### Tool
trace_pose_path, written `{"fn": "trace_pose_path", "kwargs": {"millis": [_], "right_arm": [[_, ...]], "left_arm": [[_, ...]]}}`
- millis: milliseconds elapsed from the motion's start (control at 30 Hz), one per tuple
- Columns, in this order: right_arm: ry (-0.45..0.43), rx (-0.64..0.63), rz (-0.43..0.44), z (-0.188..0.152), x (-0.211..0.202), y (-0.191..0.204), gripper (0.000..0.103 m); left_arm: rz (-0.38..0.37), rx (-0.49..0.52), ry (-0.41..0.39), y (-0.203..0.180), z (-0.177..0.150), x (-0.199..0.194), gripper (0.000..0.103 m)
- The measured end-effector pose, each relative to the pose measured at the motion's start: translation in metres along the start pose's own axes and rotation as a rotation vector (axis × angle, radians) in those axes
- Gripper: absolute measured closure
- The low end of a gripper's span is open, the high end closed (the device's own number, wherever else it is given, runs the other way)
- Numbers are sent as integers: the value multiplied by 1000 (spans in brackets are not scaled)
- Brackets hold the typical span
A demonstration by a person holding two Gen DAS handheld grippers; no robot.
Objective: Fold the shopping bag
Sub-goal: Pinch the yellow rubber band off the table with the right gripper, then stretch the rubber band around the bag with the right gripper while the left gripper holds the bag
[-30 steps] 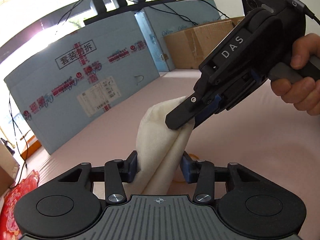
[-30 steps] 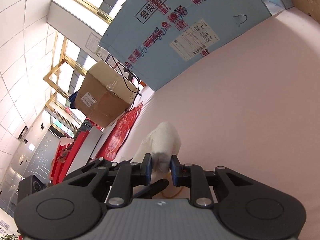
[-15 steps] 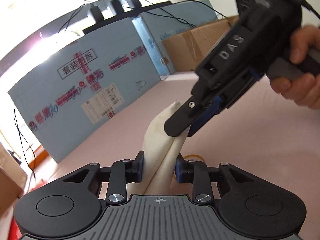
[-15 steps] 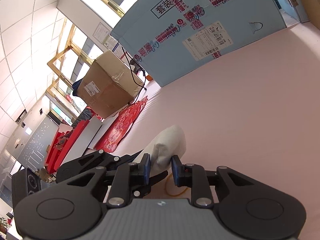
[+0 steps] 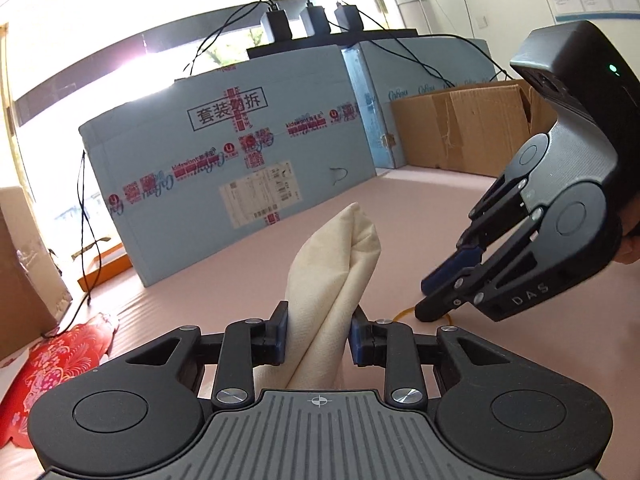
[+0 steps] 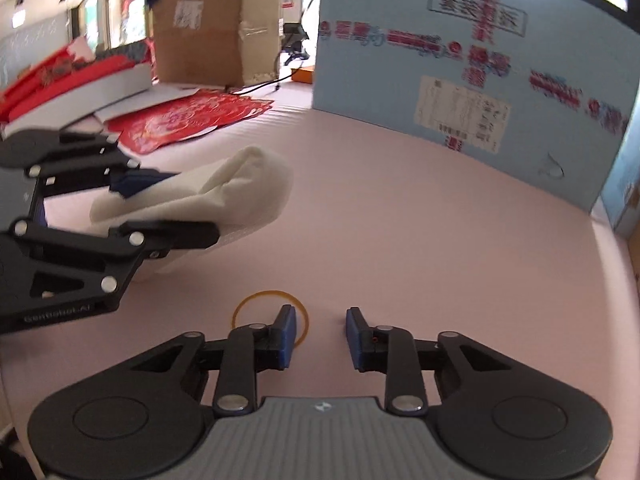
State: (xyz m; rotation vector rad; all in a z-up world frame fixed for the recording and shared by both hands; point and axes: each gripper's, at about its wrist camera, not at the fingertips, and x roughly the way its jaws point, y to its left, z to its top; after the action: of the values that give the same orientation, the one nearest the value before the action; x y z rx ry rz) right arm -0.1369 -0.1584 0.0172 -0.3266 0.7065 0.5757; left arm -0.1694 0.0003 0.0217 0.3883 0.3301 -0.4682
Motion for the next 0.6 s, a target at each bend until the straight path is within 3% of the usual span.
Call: {"fn": "trace_pose_path", "kwargs": {"millis": [100, 167, 333, 467, 600], "right_arm": [[-5, -11, 17, -2, -5, 2, 102], [-16, 71, 41, -6, -11, -8, 102], [-57, 394, 80, -26, -28, -55, 102], [-87, 644, 126, -47, -32, -91, 102], [-140, 863, 196, -72, -35, -120, 102]], "left_arm": [[-10, 14, -3, -2, 0, 1, 75], [-25, 40, 1, -7, 1, 2, 75], [-97, 172, 18, -34, 11, 11, 75], [-161, 339, 74, -65, 19, 27, 73], [-212, 410, 113, -79, 25, 39, 72]]}}
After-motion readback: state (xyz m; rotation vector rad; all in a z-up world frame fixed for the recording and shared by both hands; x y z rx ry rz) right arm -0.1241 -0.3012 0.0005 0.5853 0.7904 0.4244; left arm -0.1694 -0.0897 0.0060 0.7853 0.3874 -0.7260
